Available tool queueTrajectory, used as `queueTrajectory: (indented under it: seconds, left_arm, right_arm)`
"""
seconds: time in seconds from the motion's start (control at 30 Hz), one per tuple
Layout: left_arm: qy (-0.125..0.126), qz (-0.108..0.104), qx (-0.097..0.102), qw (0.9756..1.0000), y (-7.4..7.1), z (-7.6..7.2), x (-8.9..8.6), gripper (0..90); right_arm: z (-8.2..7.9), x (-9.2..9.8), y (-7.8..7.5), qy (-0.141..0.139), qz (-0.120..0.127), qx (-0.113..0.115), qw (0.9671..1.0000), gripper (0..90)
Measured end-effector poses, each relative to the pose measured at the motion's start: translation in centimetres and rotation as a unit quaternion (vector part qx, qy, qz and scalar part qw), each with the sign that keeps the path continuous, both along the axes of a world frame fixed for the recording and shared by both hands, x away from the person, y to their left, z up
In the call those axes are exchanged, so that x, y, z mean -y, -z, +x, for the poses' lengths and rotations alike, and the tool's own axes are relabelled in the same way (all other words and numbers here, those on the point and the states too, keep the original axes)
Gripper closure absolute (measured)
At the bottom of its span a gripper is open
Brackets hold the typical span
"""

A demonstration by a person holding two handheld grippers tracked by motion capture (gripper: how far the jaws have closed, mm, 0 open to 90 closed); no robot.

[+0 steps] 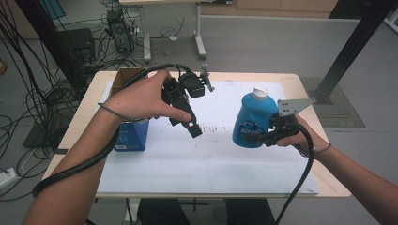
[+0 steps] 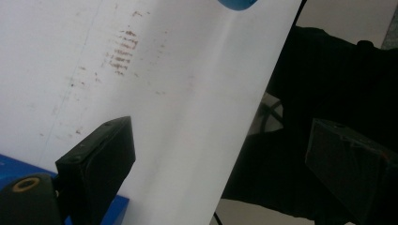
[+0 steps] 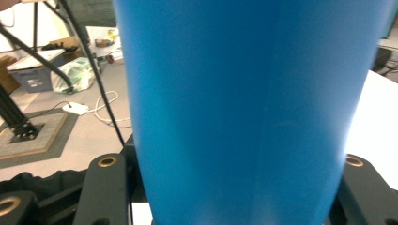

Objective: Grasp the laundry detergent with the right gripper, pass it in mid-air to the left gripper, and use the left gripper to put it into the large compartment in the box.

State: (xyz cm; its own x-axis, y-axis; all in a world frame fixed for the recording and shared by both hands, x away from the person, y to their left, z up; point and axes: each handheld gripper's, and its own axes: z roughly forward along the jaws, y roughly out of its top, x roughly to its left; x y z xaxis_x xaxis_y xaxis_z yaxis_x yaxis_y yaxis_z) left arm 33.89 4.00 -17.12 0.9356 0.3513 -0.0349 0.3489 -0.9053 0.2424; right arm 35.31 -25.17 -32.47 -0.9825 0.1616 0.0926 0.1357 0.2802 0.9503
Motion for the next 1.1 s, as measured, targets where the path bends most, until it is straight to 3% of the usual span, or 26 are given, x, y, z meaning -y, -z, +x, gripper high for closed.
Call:
queueTrajectory:
  seconds: [0.2, 0.37, 0.73, 1.1]
  left_arm:
    - [0.011, -0.009, 0.001, 0.9999, -0.4, -0.1, 0.1, 8.7]
    - [0.036, -0.022, 0.0, 0.9991, -0.9, -0.4, 0.5, 8.8]
    - [0.054, -0.018, 0.006, 0.9984, -2.2, -0.9, 1.2, 8.8]
    - [0.073, -0.02, 0.002, 0.9971, -2.6, -1.1, 2.2, 8.9]
  right_arm:
    - [-0.4, -1.8, -0.7, -0.031, -0.001, -0.001, 0.9995, 41.3]
    - [-0.6, -3.1, -1.0, -0.052, -0.003, 0.002, 0.9986, 41.3]
    - [-1.2, -5.8, -1.6, -0.089, -0.011, 0.005, 0.996, 41.3]
    - [-1.6, -8.1, -1.7, -0.105, -0.012, 0.008, 0.9944, 41.3]
